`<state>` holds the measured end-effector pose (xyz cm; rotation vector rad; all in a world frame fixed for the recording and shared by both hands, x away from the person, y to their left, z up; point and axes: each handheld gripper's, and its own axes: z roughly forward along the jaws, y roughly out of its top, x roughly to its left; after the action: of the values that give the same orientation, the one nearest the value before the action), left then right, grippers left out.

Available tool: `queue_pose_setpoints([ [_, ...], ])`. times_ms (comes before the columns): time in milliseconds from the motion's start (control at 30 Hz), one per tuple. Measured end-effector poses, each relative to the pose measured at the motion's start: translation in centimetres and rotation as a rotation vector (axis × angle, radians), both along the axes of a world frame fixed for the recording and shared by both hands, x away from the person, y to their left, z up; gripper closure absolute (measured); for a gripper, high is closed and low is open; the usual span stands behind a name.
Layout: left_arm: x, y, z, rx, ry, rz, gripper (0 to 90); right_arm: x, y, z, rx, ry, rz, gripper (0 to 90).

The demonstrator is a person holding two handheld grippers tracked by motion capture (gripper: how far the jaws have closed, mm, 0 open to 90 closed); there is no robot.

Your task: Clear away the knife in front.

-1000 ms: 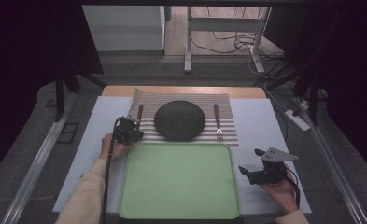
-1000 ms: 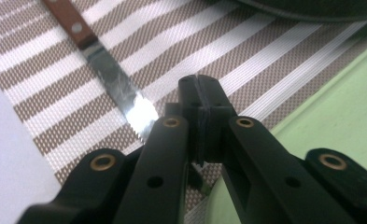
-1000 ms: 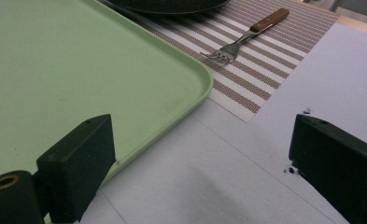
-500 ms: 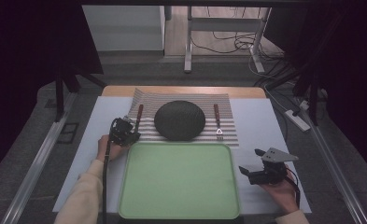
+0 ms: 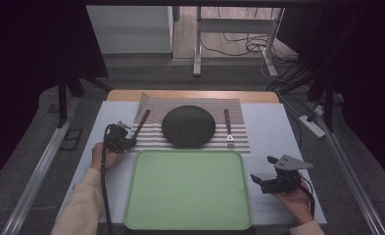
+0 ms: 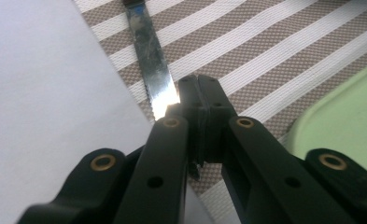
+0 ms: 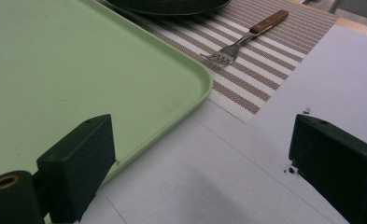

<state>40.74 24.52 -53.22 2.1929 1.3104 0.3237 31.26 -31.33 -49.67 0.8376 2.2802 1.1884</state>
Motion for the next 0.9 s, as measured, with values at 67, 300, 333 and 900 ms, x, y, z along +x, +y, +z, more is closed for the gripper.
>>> queue_pose_setpoints([
  [67, 0.0, 0.2, 0.0, 0.001, -0.001, 0.002, 88.6, 0.0, 0.0, 0.0, -0.001, -0.001, -0.002, 7.2],
  [300, -0.1, 0.6, 0.0, 0.004, -0.006, 0.016, 88.6, 0.0, 0.0, 0.0, 0.001, -0.001, -0.004, 7.2],
  [333, 0.0, 0.8, 0.2, -0.005, -0.014, 0.018, 88.7, -0.1, 0.0, 0.0, 0.005, -0.003, -0.003, 7.2],
  [900, 6.8, -0.5, 2.6, 0.016, -0.107, 0.049, 88.6, -1.1, -0.2, 0.0, 0.01, 0.005, -0.017, 7.3],
])
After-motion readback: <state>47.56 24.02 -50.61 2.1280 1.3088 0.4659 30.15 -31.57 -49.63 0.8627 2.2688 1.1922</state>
